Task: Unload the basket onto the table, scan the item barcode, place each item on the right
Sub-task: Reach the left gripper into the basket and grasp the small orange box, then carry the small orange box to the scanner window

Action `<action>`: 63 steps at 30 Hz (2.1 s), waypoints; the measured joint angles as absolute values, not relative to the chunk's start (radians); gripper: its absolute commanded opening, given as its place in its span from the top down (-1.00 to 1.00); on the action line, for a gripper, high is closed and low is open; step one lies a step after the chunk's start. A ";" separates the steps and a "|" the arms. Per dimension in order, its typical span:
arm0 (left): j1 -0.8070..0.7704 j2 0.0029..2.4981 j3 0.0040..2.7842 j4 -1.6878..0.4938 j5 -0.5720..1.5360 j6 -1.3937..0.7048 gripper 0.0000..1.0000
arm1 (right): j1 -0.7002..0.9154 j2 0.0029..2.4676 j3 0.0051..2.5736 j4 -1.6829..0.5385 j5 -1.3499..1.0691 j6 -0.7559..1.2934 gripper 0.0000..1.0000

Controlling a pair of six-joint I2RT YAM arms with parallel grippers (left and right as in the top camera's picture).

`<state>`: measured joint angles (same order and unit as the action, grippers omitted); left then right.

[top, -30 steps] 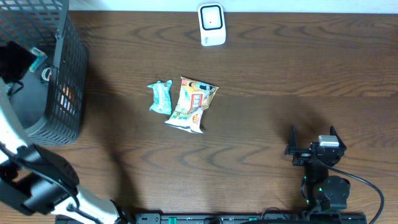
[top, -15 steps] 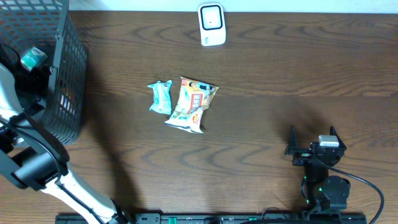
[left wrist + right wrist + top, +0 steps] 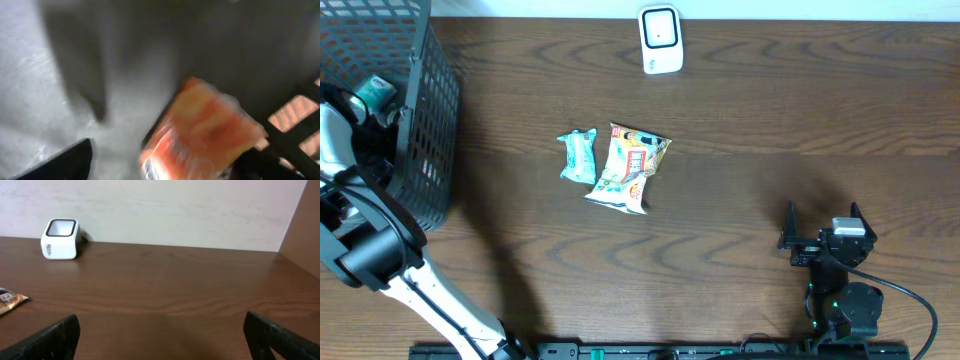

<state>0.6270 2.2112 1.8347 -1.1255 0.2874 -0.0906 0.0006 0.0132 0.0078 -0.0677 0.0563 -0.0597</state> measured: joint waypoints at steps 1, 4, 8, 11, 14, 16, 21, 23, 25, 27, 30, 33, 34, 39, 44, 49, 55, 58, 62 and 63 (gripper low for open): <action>0.627 2.219 1.835 -1.122 0.286 -0.081 0.09 | 0.001 0.013 0.008 -0.068 0.056 -0.060 -0.98; 0.627 2.244 1.834 -1.112 0.282 -0.076 0.09 | 0.001 0.013 0.008 -0.067 0.056 -0.060 -0.98; 0.627 2.252 1.834 -1.107 0.281 -0.073 0.85 | 0.001 0.013 0.008 -0.067 0.056 -0.060 -0.99; 0.628 2.251 1.834 -1.108 0.279 -0.072 0.86 | 0.001 0.013 0.008 -0.067 0.056 -0.060 -0.98; 0.628 2.251 1.835 -1.110 0.279 -0.078 0.86 | 0.001 0.013 0.008 -0.067 0.056 -0.060 -0.98; 0.628 2.251 1.841 -1.117 0.279 -0.088 0.86 | 0.001 0.013 0.008 -0.067 0.056 -0.060 -0.98; 0.628 2.220 1.866 -1.106 0.278 -0.162 0.86 | 0.001 0.013 0.008 -0.067 0.056 -0.060 -0.99; 0.628 2.165 1.871 -1.064 0.275 -0.212 0.86 | 0.001 0.013 0.008 -0.067 0.056 -0.060 -0.99; 0.628 2.080 1.875 -1.011 0.263 -0.273 0.86 | 0.001 0.013 0.008 -0.067 0.056 -0.060 -0.99; 0.628 1.969 1.882 -0.973 0.236 -0.351 0.86 | 0.001 0.013 0.008 -0.067 0.056 -0.060 -0.99; 0.627 1.789 1.908 -0.932 0.179 -0.456 0.86 | 0.001 0.013 0.008 -0.067 0.057 -0.060 -0.98; 0.627 1.636 1.926 -0.922 0.130 -0.515 0.86 | 0.001 0.013 0.008 -0.067 0.056 -0.060 -0.98; 0.626 1.586 1.930 -0.922 0.117 -0.529 0.86 | 0.001 0.013 0.008 -0.068 0.056 -0.060 -0.98; 0.596 1.456 1.932 -0.853 0.176 -0.553 0.86 | 0.001 0.013 0.008 -0.067 0.056 -0.060 -0.98; 0.450 1.471 1.932 -0.786 0.352 -0.473 0.86 | 0.001 0.013 0.008 -0.068 0.056 -0.060 -0.98; 0.228 1.543 1.919 -0.786 0.394 -0.347 0.86 | 0.001 0.013 0.008 -0.068 0.056 -0.060 -0.99; 0.004 1.678 1.904 -0.827 0.309 -0.168 0.85 | 0.001 0.013 0.008 -0.067 0.056 -0.060 -0.98; -0.081 1.754 1.903 -0.830 0.259 -0.130 0.85 | 0.001 0.013 0.008 -0.067 0.056 -0.060 -0.99; -0.168 1.826 1.902 -0.831 0.227 -0.136 0.85 | 0.001 0.013 0.008 -0.067 0.057 -0.060 -0.99; -0.194 1.843 1.902 -0.834 0.223 -0.144 0.85 | 0.001 0.013 0.008 -0.067 0.056 -0.060 -0.98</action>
